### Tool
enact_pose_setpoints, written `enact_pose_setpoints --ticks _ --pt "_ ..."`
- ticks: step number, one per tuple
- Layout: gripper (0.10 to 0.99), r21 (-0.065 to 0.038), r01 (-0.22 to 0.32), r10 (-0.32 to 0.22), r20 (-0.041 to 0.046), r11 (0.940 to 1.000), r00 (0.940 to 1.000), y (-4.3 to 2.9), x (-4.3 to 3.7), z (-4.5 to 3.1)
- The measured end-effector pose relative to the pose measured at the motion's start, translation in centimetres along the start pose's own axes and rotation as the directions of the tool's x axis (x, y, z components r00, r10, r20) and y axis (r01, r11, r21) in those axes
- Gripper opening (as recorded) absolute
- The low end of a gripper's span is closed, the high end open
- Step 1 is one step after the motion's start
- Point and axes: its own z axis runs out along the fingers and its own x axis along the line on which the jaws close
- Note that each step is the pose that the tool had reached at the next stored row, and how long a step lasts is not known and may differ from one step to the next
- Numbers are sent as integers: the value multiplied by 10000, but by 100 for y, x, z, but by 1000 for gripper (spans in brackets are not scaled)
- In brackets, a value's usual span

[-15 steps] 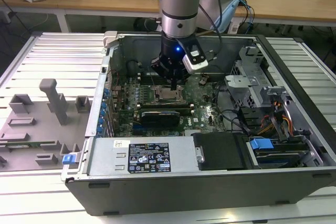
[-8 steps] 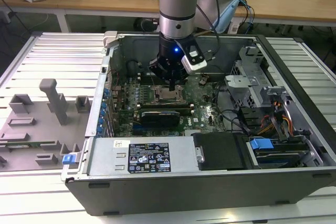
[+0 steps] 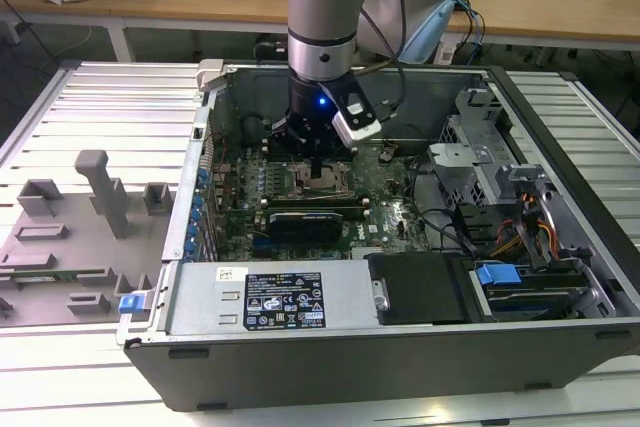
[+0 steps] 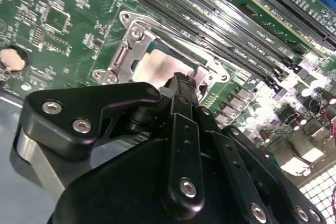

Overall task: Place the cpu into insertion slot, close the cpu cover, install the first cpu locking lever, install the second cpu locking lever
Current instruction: 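Close the cpu cover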

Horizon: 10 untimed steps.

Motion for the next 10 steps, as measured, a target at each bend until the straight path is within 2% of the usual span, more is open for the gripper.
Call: enact_pose_setpoints --ticks 10 --pt "106 -19 605 -605 -6 9982 9982 11 131 123"
